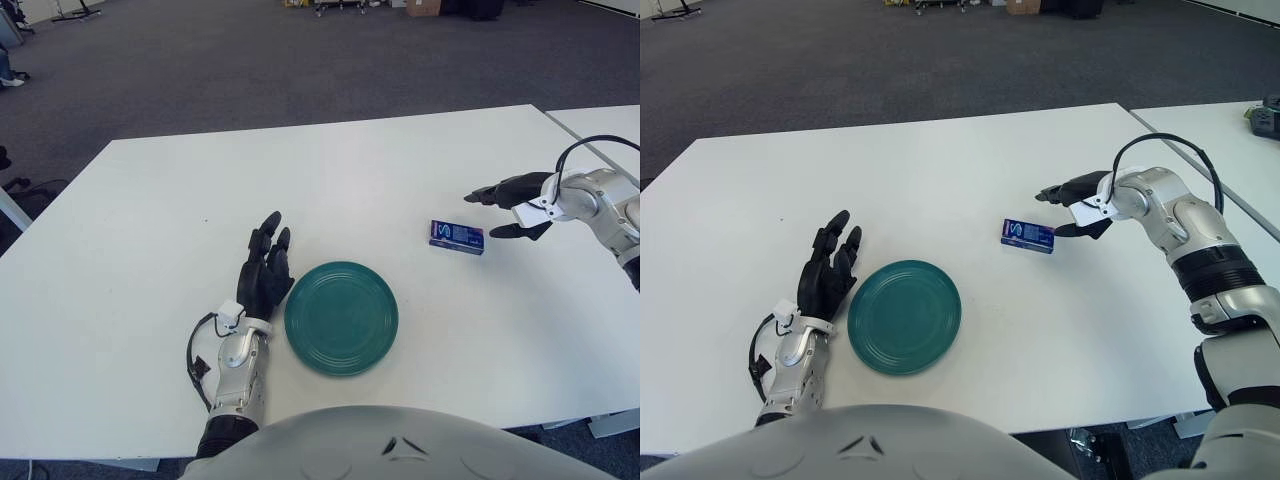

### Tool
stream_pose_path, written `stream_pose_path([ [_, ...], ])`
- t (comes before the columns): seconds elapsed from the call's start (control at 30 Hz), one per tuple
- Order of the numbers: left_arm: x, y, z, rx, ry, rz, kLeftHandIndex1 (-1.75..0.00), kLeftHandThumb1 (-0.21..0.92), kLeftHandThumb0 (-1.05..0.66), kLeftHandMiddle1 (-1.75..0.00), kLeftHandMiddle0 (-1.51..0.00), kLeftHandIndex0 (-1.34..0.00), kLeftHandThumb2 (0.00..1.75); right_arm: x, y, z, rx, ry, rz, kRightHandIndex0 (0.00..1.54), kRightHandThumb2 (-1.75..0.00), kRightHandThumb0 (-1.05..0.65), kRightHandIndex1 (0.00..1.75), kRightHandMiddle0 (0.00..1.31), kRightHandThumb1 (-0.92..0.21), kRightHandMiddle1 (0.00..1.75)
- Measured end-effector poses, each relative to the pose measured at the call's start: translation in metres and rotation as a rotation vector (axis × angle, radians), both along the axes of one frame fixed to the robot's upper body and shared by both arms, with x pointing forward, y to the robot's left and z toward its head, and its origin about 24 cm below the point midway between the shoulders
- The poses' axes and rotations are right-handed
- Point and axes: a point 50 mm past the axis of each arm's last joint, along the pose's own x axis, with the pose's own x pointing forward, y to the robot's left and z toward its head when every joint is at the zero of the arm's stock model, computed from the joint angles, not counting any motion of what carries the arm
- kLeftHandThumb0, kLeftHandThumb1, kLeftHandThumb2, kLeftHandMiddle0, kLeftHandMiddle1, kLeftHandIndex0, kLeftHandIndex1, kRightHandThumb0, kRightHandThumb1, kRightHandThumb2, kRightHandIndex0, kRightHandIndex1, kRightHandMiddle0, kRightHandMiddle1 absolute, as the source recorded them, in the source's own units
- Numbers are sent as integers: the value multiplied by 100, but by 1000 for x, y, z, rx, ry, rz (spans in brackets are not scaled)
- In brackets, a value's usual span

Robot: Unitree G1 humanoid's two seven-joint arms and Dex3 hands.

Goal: Put the gum into the plate.

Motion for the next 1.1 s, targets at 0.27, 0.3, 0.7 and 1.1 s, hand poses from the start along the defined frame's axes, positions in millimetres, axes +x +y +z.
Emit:
stream_pose_path([
  [0.27,0,0,-1,1,6,-3,-67,92,-104,-1,-32,0,72,-1,20,3,12,-15,73,0,-94,-105,0,0,-92,0],
  [0.3,0,0,0,1,6,-3,-68,92,-104,-1,-32,0,72,-1,23,2,21,-27,83,0,-93,-105,0,0,-92,0],
  [0.7,0,-3,0,21,5,-14,-68,92,-105,-1,-32,0,77,0,33,-23,125,-149,79,0,-89,-105,0,0,-92,0],
  [1.1,-1,-2,1,33,5,4,-70,92,-105,-1,-33,0,81,-14,43,-60,246,-226,-24,3,-85,-105,1,5,-92,3],
])
